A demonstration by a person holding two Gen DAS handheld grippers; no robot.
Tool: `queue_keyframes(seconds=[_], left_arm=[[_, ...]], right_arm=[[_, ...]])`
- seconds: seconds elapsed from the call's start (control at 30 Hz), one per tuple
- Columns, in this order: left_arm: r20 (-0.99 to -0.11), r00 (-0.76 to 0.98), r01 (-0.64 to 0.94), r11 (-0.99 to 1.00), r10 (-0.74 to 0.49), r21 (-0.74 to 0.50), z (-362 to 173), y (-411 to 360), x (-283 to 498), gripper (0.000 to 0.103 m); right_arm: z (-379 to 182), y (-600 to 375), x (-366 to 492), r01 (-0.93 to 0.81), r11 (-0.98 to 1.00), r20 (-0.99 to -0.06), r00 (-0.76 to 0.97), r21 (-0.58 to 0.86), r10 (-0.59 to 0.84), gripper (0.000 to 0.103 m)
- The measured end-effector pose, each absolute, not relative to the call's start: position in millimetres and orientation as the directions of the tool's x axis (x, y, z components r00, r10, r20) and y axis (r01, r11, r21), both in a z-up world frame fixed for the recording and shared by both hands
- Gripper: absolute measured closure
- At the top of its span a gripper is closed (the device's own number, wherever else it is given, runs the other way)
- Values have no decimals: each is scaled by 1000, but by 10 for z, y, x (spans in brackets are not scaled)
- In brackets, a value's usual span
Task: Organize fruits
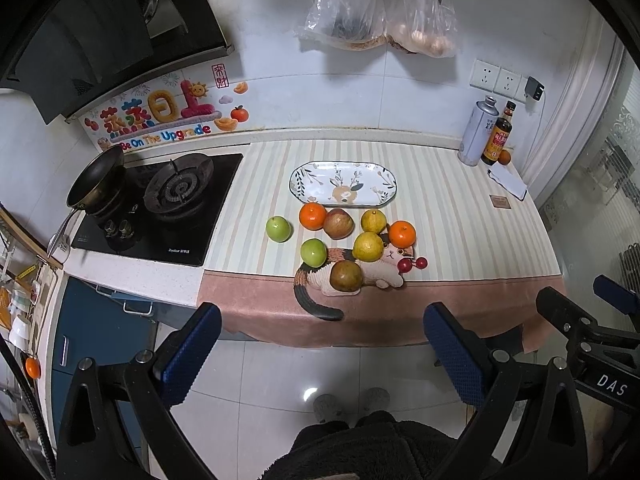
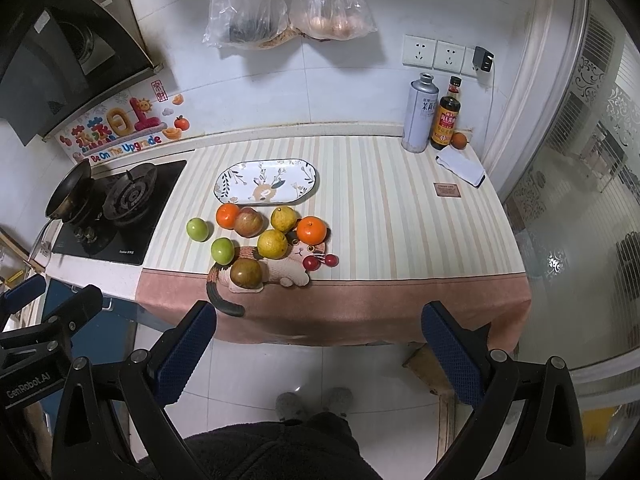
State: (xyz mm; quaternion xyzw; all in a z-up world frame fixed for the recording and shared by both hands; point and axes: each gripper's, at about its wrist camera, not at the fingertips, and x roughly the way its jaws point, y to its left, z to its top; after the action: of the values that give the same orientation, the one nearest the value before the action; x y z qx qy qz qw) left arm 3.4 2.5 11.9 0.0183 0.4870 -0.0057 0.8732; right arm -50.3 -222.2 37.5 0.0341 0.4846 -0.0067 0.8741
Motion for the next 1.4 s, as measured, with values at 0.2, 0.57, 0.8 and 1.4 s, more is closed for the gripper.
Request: queue_keyframes(seconds=[0.2, 0.57, 0.8, 1.4], left_arm=[[-850, 527, 32, 999, 6, 28, 150, 14, 24, 0], [-849, 529, 31, 999, 9, 30, 146, 3, 6, 0], [-848, 529, 33, 999, 7, 28, 158, -9, 8, 0], [-845, 535, 31, 999, 8, 28, 226, -49, 23, 0]], right_arm=[[400, -2234, -531, 50, 997, -845, 534, 58, 22, 0], [385, -2263, -571, 52, 997, -844, 535, 61, 23, 0], [381, -2263, -570, 55, 997, -845, 534, 62, 24, 0], [377, -2295, -580, 59, 996, -843, 537, 67, 25, 0]])
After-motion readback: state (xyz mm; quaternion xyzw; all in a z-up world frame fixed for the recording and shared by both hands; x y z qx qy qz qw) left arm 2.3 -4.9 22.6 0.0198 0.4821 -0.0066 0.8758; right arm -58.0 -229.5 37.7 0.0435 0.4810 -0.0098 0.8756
